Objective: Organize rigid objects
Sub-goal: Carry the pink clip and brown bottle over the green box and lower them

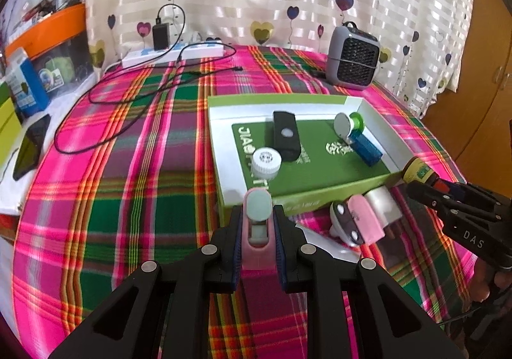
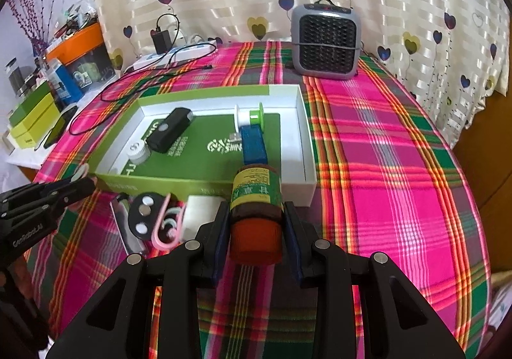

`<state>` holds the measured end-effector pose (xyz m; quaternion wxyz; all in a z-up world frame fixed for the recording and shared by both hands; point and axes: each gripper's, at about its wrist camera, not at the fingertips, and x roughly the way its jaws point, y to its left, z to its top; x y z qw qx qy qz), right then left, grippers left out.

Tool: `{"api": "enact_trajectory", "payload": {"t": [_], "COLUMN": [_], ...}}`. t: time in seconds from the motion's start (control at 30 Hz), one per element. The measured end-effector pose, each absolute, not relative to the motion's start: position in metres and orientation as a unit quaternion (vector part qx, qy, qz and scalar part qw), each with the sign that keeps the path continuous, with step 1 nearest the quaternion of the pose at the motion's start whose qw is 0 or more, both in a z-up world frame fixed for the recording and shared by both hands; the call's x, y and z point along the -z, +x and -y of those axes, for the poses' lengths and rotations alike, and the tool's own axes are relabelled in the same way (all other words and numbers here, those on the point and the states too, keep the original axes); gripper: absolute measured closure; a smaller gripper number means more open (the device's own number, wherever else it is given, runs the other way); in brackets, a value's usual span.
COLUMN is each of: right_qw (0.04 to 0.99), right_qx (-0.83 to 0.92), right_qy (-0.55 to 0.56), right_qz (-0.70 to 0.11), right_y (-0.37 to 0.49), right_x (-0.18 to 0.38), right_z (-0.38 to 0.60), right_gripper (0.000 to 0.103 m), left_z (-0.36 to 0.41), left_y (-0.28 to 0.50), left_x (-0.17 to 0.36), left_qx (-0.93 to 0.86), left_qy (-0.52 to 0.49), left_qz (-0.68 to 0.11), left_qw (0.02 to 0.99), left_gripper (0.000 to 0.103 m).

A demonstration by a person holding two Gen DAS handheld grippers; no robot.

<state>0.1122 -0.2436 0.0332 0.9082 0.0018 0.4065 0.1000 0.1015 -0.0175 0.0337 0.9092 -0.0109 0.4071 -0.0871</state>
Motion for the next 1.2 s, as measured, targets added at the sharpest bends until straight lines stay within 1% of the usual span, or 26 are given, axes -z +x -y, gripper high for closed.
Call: {"api": "enact_trajectory", "payload": {"t": [0.37, 0.63, 1.2], "right_qw": [0.913, 0.91, 0.893], "right_qx": [-0.104, -0.122, -0.144], "right_qy": [-0.007, -0.004, -0.012], "right_qz": [-0.394, -0.397, -0.426], "right_y": [0.124, 0.147, 0.207], "right_x": [-0.053, -0.06, -0.044], "right_z": [0.241, 0.228, 0.185], "right_gripper": [0.07, 0.07, 0.07], "left_z": [0.023, 0.023, 0.028], "left_y": [0.119, 0.146, 0.204], "left_x": [-0.05, -0.054, -0.038], "left_qx": [0.103, 0.112, 0.12], "left_qy": [-0.014, -0.018, -0.007], "left_qz": [-0.4, -0.405, -0.423], "left_qw": [0.91, 0.907, 0.898], "left_gripper": [0.086, 0.086, 0.086]}}
